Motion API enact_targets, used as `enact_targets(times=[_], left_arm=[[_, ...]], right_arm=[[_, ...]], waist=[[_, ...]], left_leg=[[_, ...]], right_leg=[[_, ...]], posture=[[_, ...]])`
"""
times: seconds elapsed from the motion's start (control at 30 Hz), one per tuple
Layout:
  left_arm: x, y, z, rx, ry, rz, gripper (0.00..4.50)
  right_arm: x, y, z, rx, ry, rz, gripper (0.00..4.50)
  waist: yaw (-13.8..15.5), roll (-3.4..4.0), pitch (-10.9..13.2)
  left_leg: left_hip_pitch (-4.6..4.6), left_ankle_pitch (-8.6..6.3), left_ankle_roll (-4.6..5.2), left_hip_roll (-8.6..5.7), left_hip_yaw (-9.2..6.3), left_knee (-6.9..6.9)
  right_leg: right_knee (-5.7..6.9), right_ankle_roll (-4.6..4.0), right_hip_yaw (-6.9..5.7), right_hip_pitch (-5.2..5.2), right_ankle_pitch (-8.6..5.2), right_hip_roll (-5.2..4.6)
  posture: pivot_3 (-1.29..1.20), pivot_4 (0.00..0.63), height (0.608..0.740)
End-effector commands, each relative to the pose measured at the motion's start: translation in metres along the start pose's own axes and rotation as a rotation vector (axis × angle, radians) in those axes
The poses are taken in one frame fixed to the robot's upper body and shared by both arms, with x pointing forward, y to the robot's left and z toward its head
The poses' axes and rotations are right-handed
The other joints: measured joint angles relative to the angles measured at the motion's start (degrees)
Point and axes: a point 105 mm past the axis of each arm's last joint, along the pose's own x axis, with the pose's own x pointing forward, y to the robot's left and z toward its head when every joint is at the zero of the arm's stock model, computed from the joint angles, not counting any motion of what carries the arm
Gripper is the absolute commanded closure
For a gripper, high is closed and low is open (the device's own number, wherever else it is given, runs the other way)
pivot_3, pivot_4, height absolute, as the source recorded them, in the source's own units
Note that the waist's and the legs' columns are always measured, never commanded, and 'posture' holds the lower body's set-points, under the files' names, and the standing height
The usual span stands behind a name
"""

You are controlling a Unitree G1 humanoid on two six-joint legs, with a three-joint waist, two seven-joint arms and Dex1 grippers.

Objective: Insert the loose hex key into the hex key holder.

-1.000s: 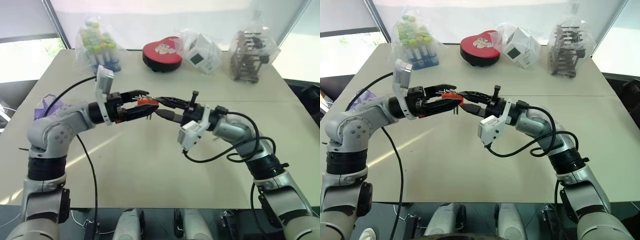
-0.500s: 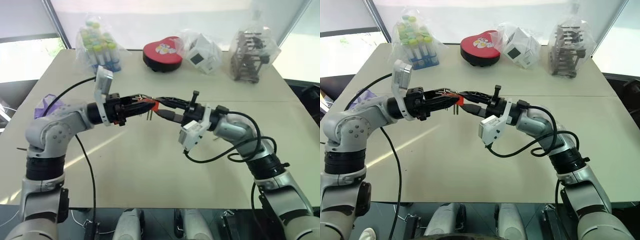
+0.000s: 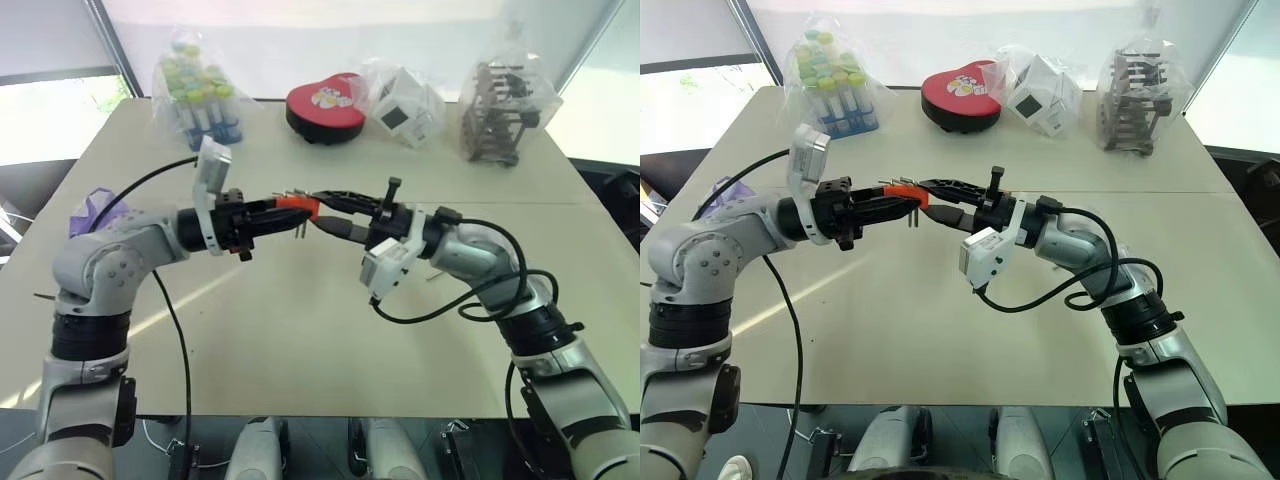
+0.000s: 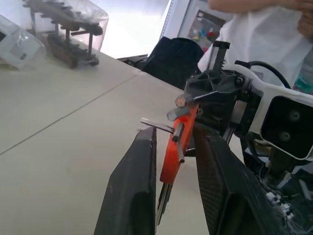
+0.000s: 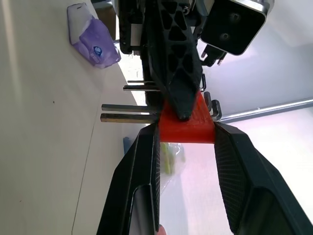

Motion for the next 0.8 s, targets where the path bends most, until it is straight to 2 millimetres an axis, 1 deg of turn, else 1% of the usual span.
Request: enact_targets(times=[0.03, 0.1, 0.13, 0.57, 0.63, 0.77, 0.8], left_arm=[[0.000, -0.005, 0.010, 0.042, -0.007, -0.021, 3.58], [0.001, -0.005, 0.009, 0.043, -0.004, -0.020, 4.12], [0.001, -0.004, 0.009, 0.046, -0.001, -0.016, 4.48], [0.002, -0.004, 0.008, 0.055, -0.005, -0.008, 4.48], [0.003, -0.004, 0.008, 0.056, -0.004, -0.009, 4.50], [0.004, -0.005, 0.007, 0.061, -0.003, -0.009, 4.50], [0.004, -0.005, 0.006, 0.064, -0.003, -0.008, 4.50]], right_arm=[[-0.001, -0.020, 0.008, -0.056, -0.037, -0.045, 3.52], [0.000, -0.020, 0.008, -0.056, -0.037, -0.045, 3.52], [0.000, -0.020, 0.008, -0.055, -0.037, -0.045, 3.52], [0.001, -0.013, 0.009, -0.033, -0.047, -0.006, 3.52], [0.000, -0.012, 0.009, -0.028, -0.046, 0.002, 2.45], [-0.001, -0.010, 0.005, -0.022, -0.025, 0.012, 0.49], [-0.002, -0.008, 0.004, -0.014, -0.018, 0.014, 0.49]], waist=[[0.0, 0.00, 0.0], [0.0, 0.00, 0.0], [0.0, 0.00, 0.0], [0.0, 0.00, 0.0], [0.0, 0.00, 0.0], [0.0, 0.00, 0.0], [0.0, 0.00, 0.0]], left_leg=[[0.00, 0.00, 0.00, 0.00, 0.00, 0.00], [0.00, 0.00, 0.00, 0.00, 0.00, 0.00], [0.00, 0.00, 0.00, 0.00, 0.00, 0.00], [0.00, 0.00, 0.00, 0.00, 0.00, 0.00], [0.00, 0.00, 0.00, 0.00, 0.00, 0.00], [0.00, 0.00, 0.00, 0.00, 0.00, 0.00], [0.00, 0.00, 0.00, 0.00, 0.00, 0.00]], right_leg=[[0.00, 0.00, 0.00, 0.00, 0.00, 0.00], [0.00, 0.00, 0.00, 0.00, 0.00, 0.00], [0.00, 0.00, 0.00, 0.00, 0.00, 0.00], [0.00, 0.00, 0.00, 0.00, 0.00, 0.00], [0.00, 0.00, 0.00, 0.00, 0.00, 0.00], [0.01, 0.00, 0.00, 0.00, 0.00, 0.00], [0.01, 0.00, 0.00, 0.00, 0.00, 0.00]], posture=[[0.00, 0.150, 0.740], [0.00, 0.150, 0.740], [0.00, 0.150, 0.740], [0.00, 0.150, 0.740], [0.00, 0.150, 0.740], [0.00, 0.150, 0.740], [0.00, 0.150, 0.740]])
